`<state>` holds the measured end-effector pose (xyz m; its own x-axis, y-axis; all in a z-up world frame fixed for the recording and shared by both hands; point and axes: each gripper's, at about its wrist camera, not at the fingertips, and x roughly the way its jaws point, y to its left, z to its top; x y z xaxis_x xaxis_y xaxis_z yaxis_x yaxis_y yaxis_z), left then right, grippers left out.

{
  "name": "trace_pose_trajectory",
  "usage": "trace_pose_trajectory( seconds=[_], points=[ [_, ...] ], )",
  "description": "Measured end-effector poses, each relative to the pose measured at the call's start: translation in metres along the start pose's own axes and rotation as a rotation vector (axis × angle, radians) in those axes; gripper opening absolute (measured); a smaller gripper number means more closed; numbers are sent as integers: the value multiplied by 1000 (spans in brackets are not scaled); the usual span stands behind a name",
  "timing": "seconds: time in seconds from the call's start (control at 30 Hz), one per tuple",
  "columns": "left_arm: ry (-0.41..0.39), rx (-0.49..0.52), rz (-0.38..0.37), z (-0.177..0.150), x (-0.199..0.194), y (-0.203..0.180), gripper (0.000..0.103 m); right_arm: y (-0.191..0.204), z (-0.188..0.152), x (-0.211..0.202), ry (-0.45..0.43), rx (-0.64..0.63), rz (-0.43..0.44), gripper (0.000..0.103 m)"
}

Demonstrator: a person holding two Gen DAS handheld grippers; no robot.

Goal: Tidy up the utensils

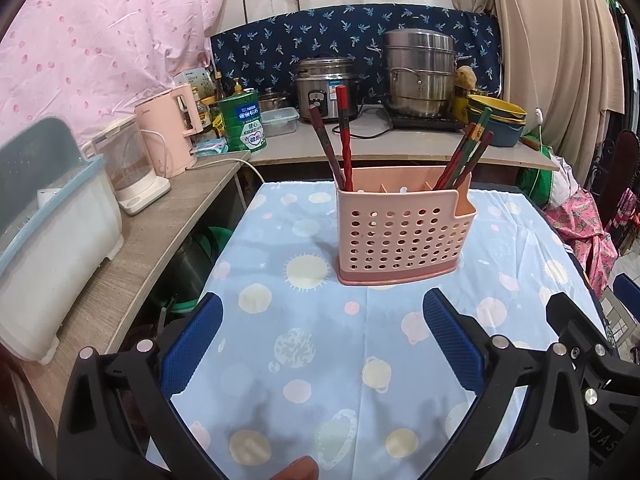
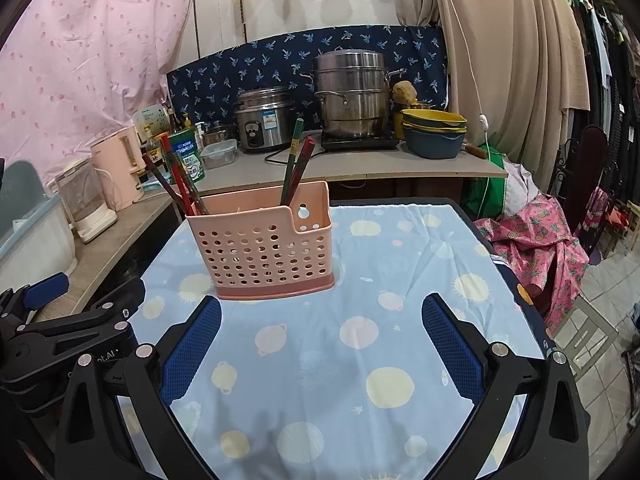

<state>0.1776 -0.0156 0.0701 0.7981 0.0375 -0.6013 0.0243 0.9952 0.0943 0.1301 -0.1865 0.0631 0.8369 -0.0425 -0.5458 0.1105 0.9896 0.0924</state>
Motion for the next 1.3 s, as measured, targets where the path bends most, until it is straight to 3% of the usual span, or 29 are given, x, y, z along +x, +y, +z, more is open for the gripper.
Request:
trace_pose_trajectory(
  seconds=[1.3],
  points=[
    [14,-10,10,-4,3,9,96,5,-5,6,16,-10,-6,97]
  ],
)
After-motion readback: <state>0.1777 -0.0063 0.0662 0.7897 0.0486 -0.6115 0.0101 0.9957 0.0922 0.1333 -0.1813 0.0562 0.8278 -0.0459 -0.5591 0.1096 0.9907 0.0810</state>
